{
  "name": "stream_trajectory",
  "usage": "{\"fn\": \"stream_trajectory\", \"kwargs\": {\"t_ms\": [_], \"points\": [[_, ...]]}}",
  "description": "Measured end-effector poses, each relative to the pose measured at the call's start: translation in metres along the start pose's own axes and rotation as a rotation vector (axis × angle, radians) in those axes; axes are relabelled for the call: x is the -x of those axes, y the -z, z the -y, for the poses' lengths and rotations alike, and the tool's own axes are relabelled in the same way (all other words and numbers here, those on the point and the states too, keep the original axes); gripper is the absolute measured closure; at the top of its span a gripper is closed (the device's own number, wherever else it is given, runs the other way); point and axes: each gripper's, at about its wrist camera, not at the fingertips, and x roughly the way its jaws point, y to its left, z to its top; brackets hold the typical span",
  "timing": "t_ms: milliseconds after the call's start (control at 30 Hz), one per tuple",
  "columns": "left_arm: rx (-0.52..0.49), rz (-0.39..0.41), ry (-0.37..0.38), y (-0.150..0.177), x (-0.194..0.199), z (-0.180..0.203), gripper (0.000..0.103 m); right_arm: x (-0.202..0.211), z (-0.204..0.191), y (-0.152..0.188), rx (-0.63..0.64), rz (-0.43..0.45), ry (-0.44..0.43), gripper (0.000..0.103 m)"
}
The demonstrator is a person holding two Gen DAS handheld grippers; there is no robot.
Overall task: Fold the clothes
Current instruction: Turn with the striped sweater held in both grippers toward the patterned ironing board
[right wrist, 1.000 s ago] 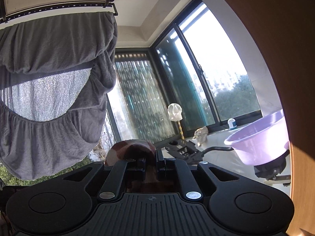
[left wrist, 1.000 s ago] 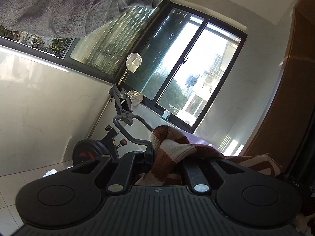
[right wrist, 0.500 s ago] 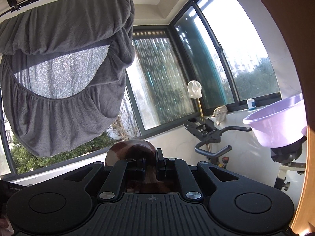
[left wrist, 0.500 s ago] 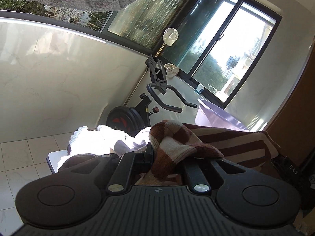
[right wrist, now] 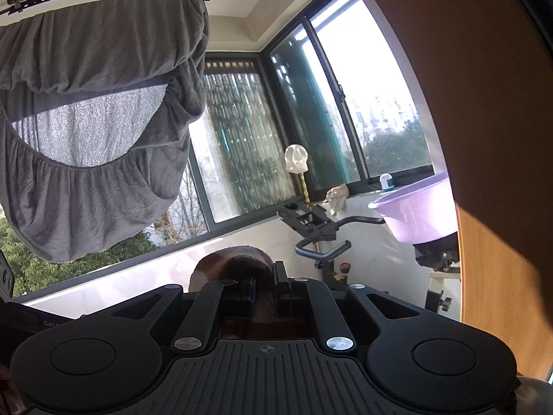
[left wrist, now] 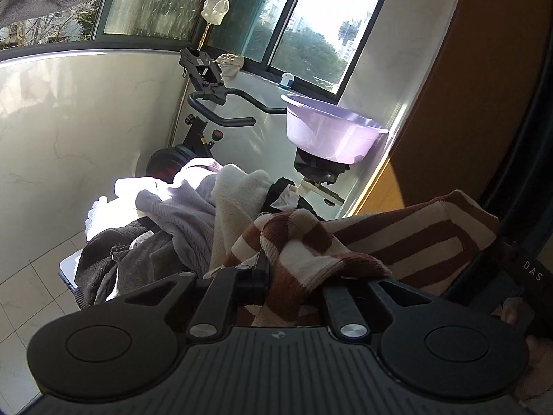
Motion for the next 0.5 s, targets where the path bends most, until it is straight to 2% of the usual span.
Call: {"fn": "stream_trajectory", "kwargs": {"t_ms": [367,500], "points": [[-0.068,-0.136,0.154,0.083,0.029,0.077,0.094,0.177,-0.007,0.038,-0.025,0.044,0.176,0.095],[-0.085,-0.190,0.225,0.107,0.029,0.103,0.094,0.223,-0.010,0.046,-0.044,0.029,0.257,0.095]]}}
